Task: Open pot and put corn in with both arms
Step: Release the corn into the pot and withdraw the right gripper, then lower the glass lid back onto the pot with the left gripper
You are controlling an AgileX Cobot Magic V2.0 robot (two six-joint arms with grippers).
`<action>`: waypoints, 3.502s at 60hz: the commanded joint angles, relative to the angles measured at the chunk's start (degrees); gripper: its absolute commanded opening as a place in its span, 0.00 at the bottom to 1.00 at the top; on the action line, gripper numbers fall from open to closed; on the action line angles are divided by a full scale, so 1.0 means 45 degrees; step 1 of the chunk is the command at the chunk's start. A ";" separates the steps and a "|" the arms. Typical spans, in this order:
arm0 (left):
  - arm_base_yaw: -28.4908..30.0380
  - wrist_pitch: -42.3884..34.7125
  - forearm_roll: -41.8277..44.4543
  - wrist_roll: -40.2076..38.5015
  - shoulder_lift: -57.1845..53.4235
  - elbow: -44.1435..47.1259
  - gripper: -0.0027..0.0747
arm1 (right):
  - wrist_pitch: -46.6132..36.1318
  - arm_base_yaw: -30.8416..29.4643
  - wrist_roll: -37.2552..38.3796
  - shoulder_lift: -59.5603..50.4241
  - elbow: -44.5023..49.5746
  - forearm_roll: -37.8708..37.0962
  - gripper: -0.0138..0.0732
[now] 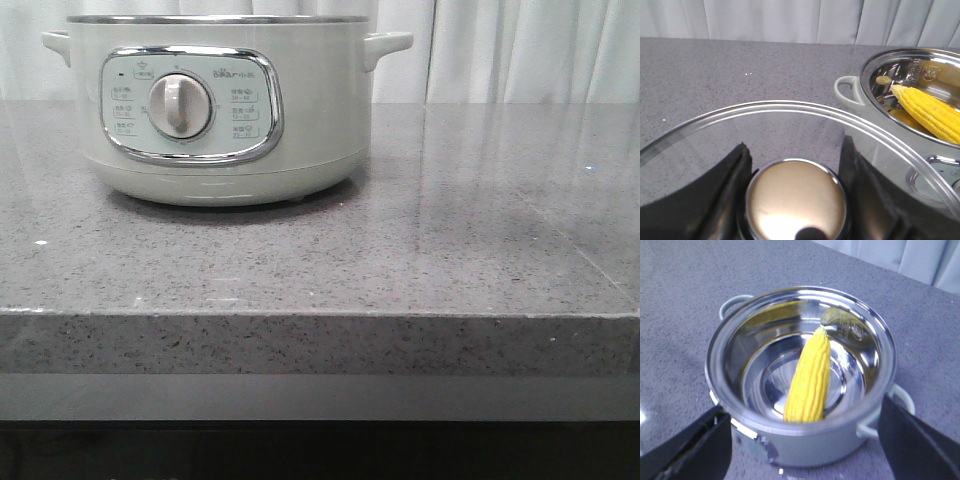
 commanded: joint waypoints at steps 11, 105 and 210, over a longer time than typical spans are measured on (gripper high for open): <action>0.0005 -0.1907 -0.0058 -0.0088 -0.0097 -0.0446 0.32 | -0.2186 -0.0065 -0.0102 -0.3887 0.3425 -0.0094 0.86; -0.2741 -0.6438 -0.1060 0.0000 0.1396 -0.0516 0.32 | -0.2393 -0.0065 -0.0102 -0.6649 0.5590 -0.0082 0.86; -0.5457 -0.6065 -0.0488 0.0000 1.2456 -0.8637 0.32 | -0.2393 -0.0065 -0.0102 -0.6649 0.5590 -0.0082 0.86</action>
